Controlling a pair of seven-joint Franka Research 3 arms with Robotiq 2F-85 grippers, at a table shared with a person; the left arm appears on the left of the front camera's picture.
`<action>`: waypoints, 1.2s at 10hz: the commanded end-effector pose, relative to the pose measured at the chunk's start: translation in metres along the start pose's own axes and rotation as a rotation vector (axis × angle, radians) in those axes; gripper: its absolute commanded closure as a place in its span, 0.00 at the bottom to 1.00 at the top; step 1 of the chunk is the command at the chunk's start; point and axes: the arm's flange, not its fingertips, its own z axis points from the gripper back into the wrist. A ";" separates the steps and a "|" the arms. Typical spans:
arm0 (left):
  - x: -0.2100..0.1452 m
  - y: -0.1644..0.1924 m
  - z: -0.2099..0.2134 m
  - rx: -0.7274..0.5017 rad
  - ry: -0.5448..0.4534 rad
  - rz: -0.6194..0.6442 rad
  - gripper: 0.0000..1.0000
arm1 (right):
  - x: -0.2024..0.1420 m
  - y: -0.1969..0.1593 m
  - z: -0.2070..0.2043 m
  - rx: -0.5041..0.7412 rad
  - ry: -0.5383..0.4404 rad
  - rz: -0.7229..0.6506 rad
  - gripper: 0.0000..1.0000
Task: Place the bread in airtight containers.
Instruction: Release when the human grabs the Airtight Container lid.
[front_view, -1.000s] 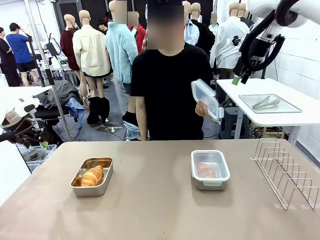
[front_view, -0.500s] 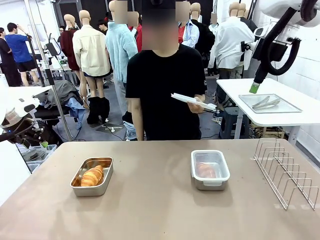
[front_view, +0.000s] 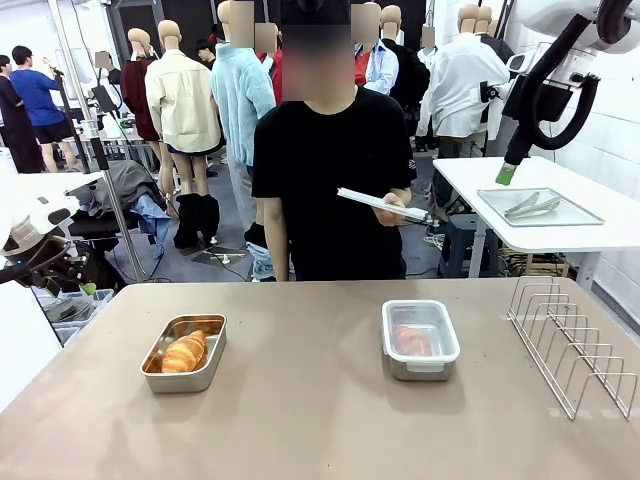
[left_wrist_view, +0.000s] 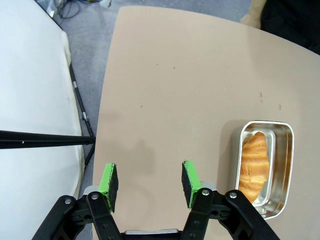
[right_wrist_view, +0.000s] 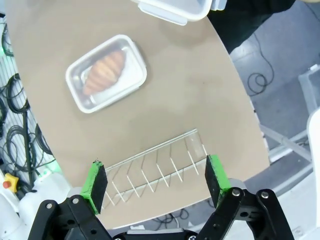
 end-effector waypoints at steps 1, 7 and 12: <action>0.000 0.000 0.001 0.014 -0.002 0.011 0.33 | 0.005 -0.001 0.000 -0.005 0.005 -0.017 0.03; 0.000 0.000 0.001 0.014 -0.002 0.011 0.33 | 0.005 -0.001 0.000 -0.005 0.005 -0.017 0.03; 0.000 0.000 0.001 0.014 -0.002 0.011 0.33 | 0.005 -0.001 0.000 -0.005 0.005 -0.017 0.03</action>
